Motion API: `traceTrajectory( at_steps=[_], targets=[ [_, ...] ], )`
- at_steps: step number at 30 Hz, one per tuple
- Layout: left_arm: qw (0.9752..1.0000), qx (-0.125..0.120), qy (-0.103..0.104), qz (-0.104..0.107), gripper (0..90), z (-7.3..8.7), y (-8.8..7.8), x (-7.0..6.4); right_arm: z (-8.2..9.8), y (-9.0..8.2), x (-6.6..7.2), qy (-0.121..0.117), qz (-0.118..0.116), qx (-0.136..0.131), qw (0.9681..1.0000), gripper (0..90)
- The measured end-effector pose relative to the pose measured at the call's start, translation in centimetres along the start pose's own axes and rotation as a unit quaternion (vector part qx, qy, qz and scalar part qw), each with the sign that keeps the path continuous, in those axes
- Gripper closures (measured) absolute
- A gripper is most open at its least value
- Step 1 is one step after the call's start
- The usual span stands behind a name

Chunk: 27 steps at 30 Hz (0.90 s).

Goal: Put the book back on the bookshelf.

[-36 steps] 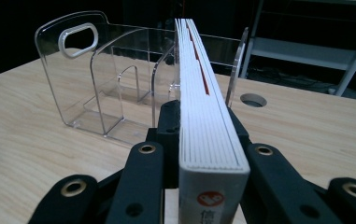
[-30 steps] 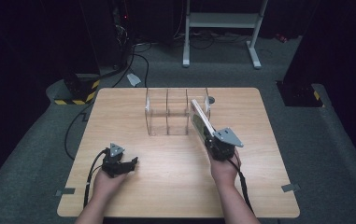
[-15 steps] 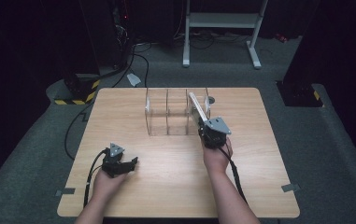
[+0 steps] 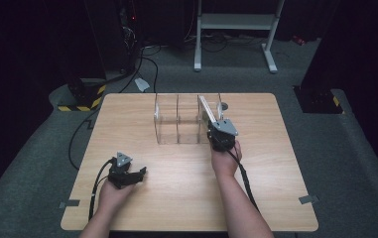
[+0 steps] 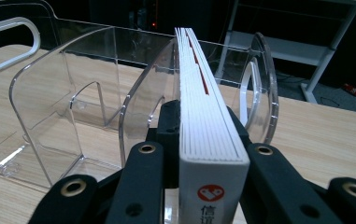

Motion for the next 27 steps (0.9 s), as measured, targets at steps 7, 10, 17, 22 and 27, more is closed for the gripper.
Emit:
traceTrajectory(
  at_steps=[7, 10, 17, 22, 27],
  targets=[
    [1.0000, -0.001, -0.001, 0.000, 25.6, 0.0, 0.0, -0.1, 0.4, 0.6, -0.1, 0.006, 0.004, 0.005, 1.0000, 75.4],
    [1.0000, -0.001, -0.001, 0.000, 25.5, 0.0, 0.0, -0.1, 0.5, 0.6, -0.1, 0.006, 0.003, 0.003, 1.0000, 75.4],
    [1.0000, -0.001, -0.001, 0.000, 25.6, 0.0, 0.0, -0.1, 0.7, 0.5, 0.0, 0.003, 0.003, 0.005, 1.0000, 75.1],
    [1.0000, -0.001, 0.000, 0.000, 25.6, 0.0, 0.0, -0.1, 1.0, 0.3, 0.0, 0.013, 0.001, 0.014, 0.9998, 74.7],
    [1.0000, -0.002, 0.001, 0.000, 25.6, 0.0, 0.0, -0.1, 1.3, 0.1, -0.1, 0.018, 0.003, 0.019, 0.9997, 74.3]
  ],
)
Point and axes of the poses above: each handheld gripper's, and its own axes: y roughly forward along the jaws, z roughly out of its underside, x roughly to its left, the point moved 4 cm from there along y, roughly forward along the jaws, and after that the axes turned 2 degrees about -x, right-handed, at the moved point
